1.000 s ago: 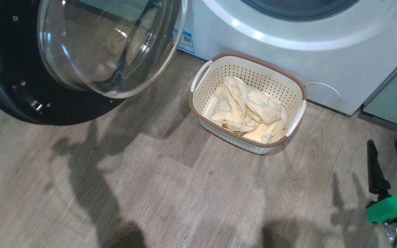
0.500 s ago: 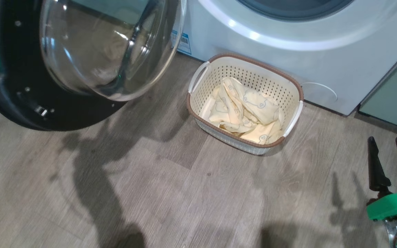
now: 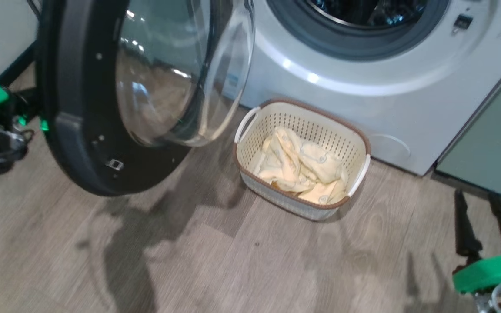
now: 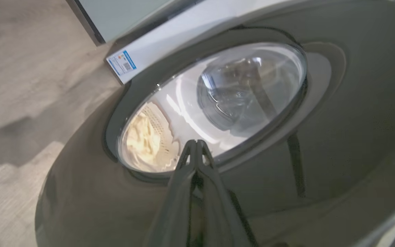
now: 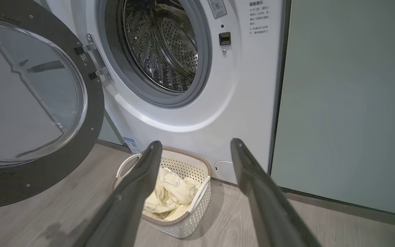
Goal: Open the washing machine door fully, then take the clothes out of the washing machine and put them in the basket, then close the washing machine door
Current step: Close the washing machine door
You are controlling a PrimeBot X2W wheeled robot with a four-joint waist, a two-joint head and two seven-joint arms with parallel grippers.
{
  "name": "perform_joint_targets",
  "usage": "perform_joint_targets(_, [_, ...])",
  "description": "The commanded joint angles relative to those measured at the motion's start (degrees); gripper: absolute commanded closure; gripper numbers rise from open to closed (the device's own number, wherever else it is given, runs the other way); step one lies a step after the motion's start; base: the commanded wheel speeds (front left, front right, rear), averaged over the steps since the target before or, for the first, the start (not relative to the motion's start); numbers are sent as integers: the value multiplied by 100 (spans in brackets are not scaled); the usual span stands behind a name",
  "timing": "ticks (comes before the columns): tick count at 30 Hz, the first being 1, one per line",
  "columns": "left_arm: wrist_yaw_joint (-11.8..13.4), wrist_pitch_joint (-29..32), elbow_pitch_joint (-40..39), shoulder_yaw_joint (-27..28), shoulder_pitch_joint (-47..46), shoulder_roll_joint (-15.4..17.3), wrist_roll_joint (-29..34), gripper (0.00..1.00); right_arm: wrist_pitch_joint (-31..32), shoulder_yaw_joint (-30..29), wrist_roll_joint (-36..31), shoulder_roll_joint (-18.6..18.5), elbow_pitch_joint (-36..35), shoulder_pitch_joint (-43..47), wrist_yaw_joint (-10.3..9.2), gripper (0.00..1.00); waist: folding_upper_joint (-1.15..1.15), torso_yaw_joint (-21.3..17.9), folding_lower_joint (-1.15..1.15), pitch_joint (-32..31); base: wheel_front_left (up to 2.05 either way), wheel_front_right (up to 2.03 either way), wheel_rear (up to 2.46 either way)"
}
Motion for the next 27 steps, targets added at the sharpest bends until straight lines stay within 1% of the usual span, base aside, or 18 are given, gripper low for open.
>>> perform_joint_targets(1, [-9,104,-258,103,-105,238,-92,100,-55,54,9,-34,-151,-6,21,0,0,-44,1,-145,0,0,0])
perform_joint_targets(7, [-9,356,-565,-91,209,-60,-203,100,-55,1,23,42,-161,155,21,0,0,-145,1,-356,0,0,0])
perform_joint_targets(12, [-9,481,-921,-167,398,-316,-336,100,-55,-20,20,81,-164,201,21,0,0,-319,1,-426,0,0,0])
perform_joint_targets(18, [-9,348,-1358,-167,599,-559,-434,100,-55,-49,11,97,-164,210,21,0,0,-652,1,-465,0,0,0])
perform_joint_targets(21, [-9,196,-1408,-123,670,-624,-442,100,-55,-39,6,89,-157,219,21,0,0,-871,1,-491,0,0,0])
perform_joint_targets(22, [-9,196,-1408,-123,670,-624,-442,100,-55,-39,6,89,-157,219,21,0,0,-871,1,-491,0,0,0])
perform_joint_targets(27, [-9,66,-1465,-32,787,-729,-539,100,-55,-46,10,68,-149,245,21,0,0,-1295,1,-559,0,0,0])
